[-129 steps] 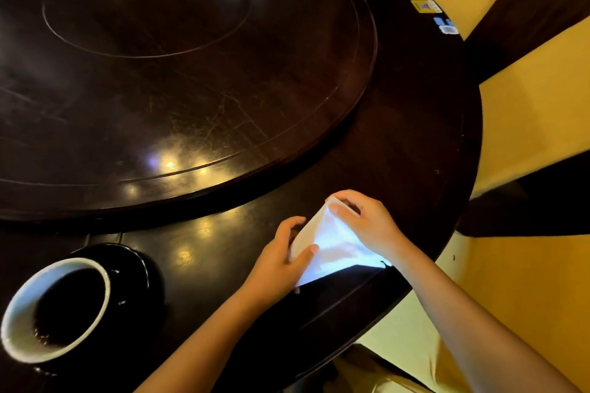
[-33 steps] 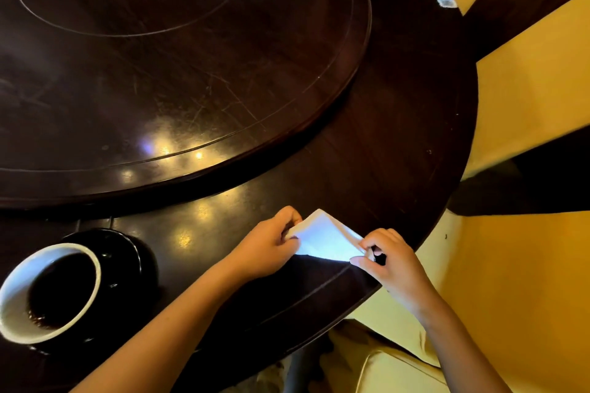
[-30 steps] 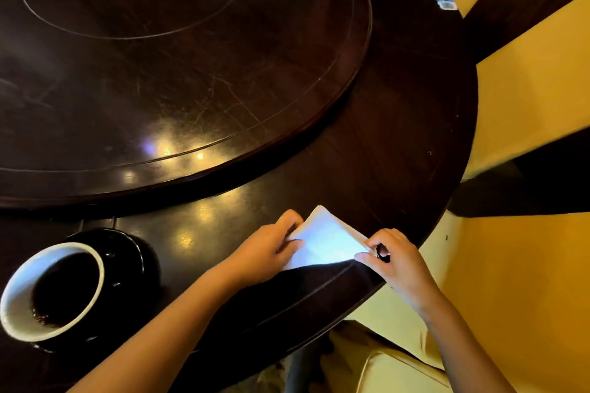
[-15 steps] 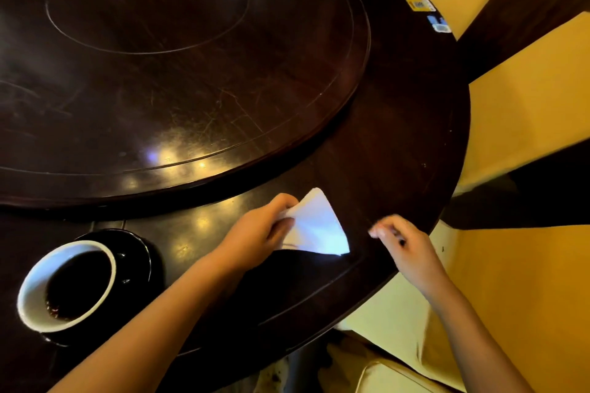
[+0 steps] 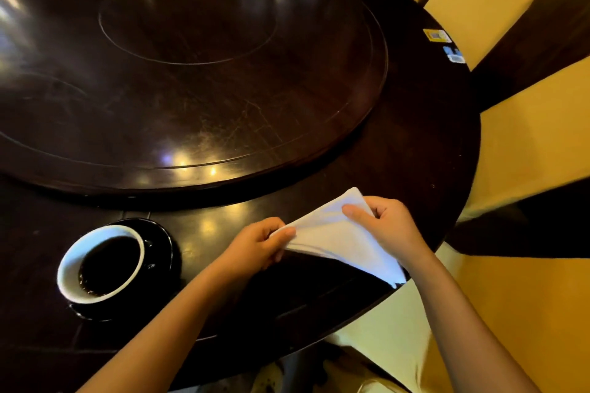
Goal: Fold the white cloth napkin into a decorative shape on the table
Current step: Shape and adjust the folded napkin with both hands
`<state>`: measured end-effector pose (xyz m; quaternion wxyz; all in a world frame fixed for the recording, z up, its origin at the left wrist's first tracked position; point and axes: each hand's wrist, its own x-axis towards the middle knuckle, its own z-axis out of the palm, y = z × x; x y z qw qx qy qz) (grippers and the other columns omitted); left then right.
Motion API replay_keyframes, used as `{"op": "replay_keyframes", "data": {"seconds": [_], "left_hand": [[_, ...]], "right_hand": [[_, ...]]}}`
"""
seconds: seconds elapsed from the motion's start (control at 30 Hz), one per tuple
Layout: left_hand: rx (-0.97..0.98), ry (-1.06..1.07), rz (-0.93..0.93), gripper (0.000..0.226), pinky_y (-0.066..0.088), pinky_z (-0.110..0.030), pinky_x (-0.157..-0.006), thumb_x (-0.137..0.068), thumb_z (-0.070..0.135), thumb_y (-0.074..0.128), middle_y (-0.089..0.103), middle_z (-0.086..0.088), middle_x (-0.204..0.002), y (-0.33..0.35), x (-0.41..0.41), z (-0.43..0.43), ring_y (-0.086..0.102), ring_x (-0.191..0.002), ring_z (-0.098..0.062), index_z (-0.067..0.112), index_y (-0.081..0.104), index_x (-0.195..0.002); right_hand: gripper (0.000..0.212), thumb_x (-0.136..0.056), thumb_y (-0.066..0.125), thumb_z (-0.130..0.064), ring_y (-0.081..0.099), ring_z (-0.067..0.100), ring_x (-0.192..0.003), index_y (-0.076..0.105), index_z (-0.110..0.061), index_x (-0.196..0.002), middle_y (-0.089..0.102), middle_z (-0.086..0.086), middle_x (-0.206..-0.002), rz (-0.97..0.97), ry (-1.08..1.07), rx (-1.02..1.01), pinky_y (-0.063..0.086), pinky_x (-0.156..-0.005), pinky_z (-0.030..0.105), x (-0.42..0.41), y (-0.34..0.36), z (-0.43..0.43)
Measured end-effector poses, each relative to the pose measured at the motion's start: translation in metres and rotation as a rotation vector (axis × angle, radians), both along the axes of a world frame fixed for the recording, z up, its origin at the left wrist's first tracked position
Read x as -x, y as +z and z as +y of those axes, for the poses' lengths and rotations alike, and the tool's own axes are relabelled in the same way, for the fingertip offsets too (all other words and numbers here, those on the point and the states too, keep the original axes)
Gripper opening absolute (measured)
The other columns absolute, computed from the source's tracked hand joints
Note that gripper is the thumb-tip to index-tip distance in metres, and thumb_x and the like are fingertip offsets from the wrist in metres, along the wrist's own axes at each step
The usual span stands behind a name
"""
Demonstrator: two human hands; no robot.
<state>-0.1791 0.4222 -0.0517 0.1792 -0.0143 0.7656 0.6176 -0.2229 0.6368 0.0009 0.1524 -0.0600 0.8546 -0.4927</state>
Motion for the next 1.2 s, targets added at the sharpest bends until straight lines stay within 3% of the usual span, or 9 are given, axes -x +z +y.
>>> {"op": "replay_keyframes", "data": {"seconds": [0.13,0.17,0.23,0.37,0.53,0.77,0.97,1.1,1.2], "left_hand": [[0.083,0.246,-0.019,0.011,0.037,-0.02,-0.043,-0.093,0.017,0.048,0.055,0.004,-0.056,-0.016,-0.022,0.004,0.045,-0.04,-0.006,0.02,0.057,-0.1],[0.156,0.348,0.002,0.018,0.04,-0.021,-0.047,-0.092,0.014,0.05,0.055,0.004,-0.061,-0.019,-0.029,0.011,0.047,-0.044,-0.005,0.02,0.054,-0.108],[0.243,0.633,0.101,0.029,0.044,-0.018,-0.06,-0.087,0.011,0.056,0.055,0.005,-0.077,-0.009,-0.08,0.003,0.053,-0.062,-0.003,0.023,0.049,-0.113],[0.308,0.541,0.26,0.044,0.038,-0.009,-0.081,-0.074,0.042,0.06,0.044,0.015,-0.103,-0.007,-0.105,0.027,0.045,-0.099,0.001,0.032,0.043,-0.113],[0.45,0.578,0.268,0.046,0.039,-0.021,-0.072,-0.062,0.05,0.061,0.044,0.008,-0.096,-0.015,-0.12,0.027,0.04,-0.089,-0.009,0.027,0.044,-0.098],[0.439,0.752,0.11,0.024,0.035,-0.027,-0.066,-0.077,0.009,0.065,0.043,0.006,-0.079,-0.04,-0.125,0.002,0.043,-0.077,-0.016,0.019,0.044,-0.079],[0.4,0.727,-0.033,0.024,0.033,-0.024,-0.065,-0.079,0.014,0.063,0.043,0.01,-0.081,-0.053,-0.135,-0.017,0.046,-0.081,-0.015,0.023,0.042,-0.082],[0.43,0.665,-0.022,0.024,0.036,-0.023,-0.07,-0.079,0.019,0.064,0.046,0.005,-0.086,-0.053,-0.139,-0.02,0.046,-0.084,-0.013,0.021,0.041,-0.086],[0.491,0.625,0.046,0.026,0.04,-0.029,-0.074,-0.078,0.015,0.064,0.044,0.005,-0.086,-0.052,-0.139,-0.018,0.048,-0.086,-0.017,0.023,0.04,-0.085]], "right_hand": [[0.034,-0.087,0.06,-0.029,0.04,0.015,-0.054,0.057,-0.001,-0.067,0.047,0.008,-0.058,0.071,-0.186,-0.045,0.029,-0.052,0.029,0.004,-0.001,0.0],[0.034,-0.088,0.058,-0.028,0.041,0.016,-0.055,0.054,0.0,-0.068,0.048,0.009,-0.059,0.096,-0.255,-0.057,0.029,-0.051,0.029,0.002,-0.001,-0.003],[0.027,-0.087,0.057,-0.025,0.05,0.022,-0.064,0.053,-0.002,-0.072,0.058,0.012,-0.068,0.103,-0.125,-0.121,0.031,-0.052,0.031,-0.018,0.003,-0.051],[0.02,-0.085,0.055,-0.025,0.061,0.033,-0.09,0.054,-0.006,-0.089,0.065,0.019,-0.097,0.062,-0.11,-0.257,0.038,-0.064,0.028,-0.036,-0.012,-0.086],[0.021,-0.086,0.048,-0.028,0.059,0.04,-0.092,0.045,-0.008,-0.092,0.062,0.019,-0.102,0.081,-0.082,-0.388,0.045,-0.073,0.038,-0.056,-0.012,-0.14],[0.027,-0.09,0.046,-0.033,0.06,0.036,-0.093,0.043,-0.008,-0.098,0.062,0.015,-0.104,0.125,-0.024,-0.413,0.049,-0.077,0.041,-0.074,-0.031,-0.186],[0.043,-0.082,0.04,-0.065,0.062,0.02,-0.084,0.047,-0.023,-0.09,0.062,0.001,-0.092,-0.19,0.058,-0.153,0.054,-0.077,0.047,-0.088,-0.058,-0.176],[0.017,-0.094,0.039,-0.034,0.062,0.025,-0.093,0.05,-0.023,-0.102,0.063,0.009,-0.107,-0.124,-0.012,-0.211,0.052,-0.084,0.047,-0.078,-0.069,-0.16],[0.036,-0.092,0.043,-0.01,0.053,0.024,-0.115,0.047,-0.017,-0.127,0.054,0.008,-0.129,0.068,0.092,-0.328,0.043,-0.095,0.035,-0.052,-0.065,-0.155]]}}
